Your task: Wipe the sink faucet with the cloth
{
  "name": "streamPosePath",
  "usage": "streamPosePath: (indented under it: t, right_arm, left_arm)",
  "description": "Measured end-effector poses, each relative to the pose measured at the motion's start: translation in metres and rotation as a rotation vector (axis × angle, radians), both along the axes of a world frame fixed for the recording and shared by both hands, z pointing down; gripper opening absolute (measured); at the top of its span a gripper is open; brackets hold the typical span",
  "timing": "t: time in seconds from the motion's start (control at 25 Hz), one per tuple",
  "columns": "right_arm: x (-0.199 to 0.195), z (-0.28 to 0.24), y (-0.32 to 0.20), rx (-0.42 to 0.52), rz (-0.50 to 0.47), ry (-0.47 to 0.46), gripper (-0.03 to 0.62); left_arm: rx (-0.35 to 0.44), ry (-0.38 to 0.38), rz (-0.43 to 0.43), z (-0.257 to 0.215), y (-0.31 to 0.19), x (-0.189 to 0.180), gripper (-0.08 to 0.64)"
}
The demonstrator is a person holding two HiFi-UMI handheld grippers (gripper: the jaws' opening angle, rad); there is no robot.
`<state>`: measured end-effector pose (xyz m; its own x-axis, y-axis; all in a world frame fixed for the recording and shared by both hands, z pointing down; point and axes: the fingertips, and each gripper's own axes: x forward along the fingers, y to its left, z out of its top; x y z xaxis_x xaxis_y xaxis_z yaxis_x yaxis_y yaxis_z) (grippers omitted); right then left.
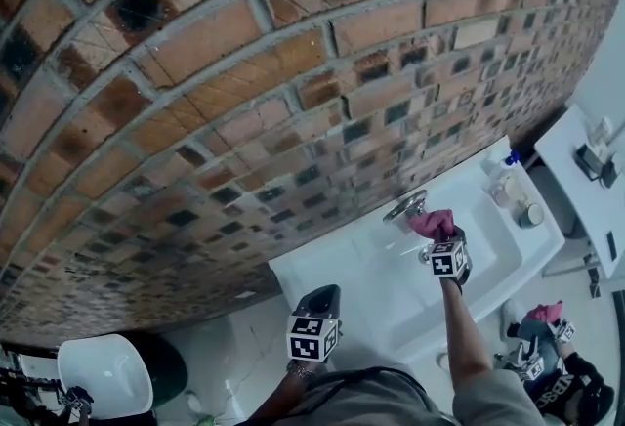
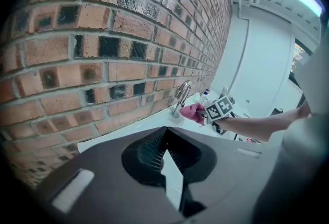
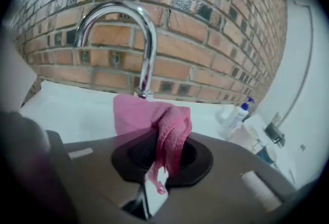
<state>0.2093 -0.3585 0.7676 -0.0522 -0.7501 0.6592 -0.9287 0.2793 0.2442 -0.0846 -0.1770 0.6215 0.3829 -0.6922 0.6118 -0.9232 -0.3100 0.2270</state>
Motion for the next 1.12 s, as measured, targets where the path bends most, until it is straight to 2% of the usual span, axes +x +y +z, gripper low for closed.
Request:
streamPosePath:
  t: [0.12, 0.2, 0.24, 0.4, 0.6, 0.68, 0.76, 0.8, 0.84, 0.96, 1.0, 1.12]
  right_arm:
    - [0.063, -0.022, -0.001, 0.084, 0.193, -0.010, 0.043]
    - [0.095, -0.023, -0.005, 0.086, 0.296, -0.075, 0.043]
    - [0.099, -0.020, -0.008, 0.080, 0.307, -0.120, 0.043]
    - [0.059, -0.002, -0.016, 0.060, 0.208, -0.256, 0.043]
    - [-0.007, 0.029, 0.002, -0.014, 0.164, -0.321, 0.038]
    - [-0.031, 0.035, 0.014, -0.073, 0.078, -0.362, 0.038]
    - [-0.053, 0.026, 0.022, -0.080, -0.063, -0.384, 0.040]
    - [-0.056, 0.013, 0.022, -0.045, -0.112, -0.372, 0.040]
    - [-0.051, -0.004, 0.017, 0.003, -0.120, -0.350, 0.040]
    - [-0.013, -0.043, -0.019, 0.114, -0.036, -0.243, 0.040]
    - [-0.004, -0.047, -0.032, 0.108, -0.042, -0.184, 0.040]
    - [0.017, -0.036, -0.059, 0.009, -0.121, 0.051, 0.041]
  left_arm:
    - [0.000, 0.002, 0.004, 0.002, -0.004, 0.001, 0.018]
    - [-0.006, 0.002, 0.009, 0.004, -0.005, 0.003, 0.020]
    - [-0.009, 0.002, 0.014, 0.005, -0.005, 0.005, 0.020]
    - [-0.014, 0.002, 0.036, 0.005, -0.005, 0.013, 0.020]
    - [-0.019, -0.002, 0.030, 0.006, -0.007, 0.011, 0.019]
    - [-0.024, -0.003, 0.030, 0.008, -0.007, 0.011, 0.020]
    - [-0.028, -0.001, 0.032, 0.010, -0.006, 0.012, 0.020]
    - [-0.029, 0.000, 0.034, 0.010, -0.006, 0.013, 0.020]
    - [-0.029, 0.000, 0.036, 0.010, -0.006, 0.014, 0.020]
    - [-0.027, -0.001, 0.035, 0.010, -0.008, 0.013, 0.020]
    - [-0.027, -0.001, 0.034, 0.010, -0.007, 0.012, 0.019]
    - [-0.024, 0.000, 0.032, 0.008, -0.005, 0.011, 0.020]
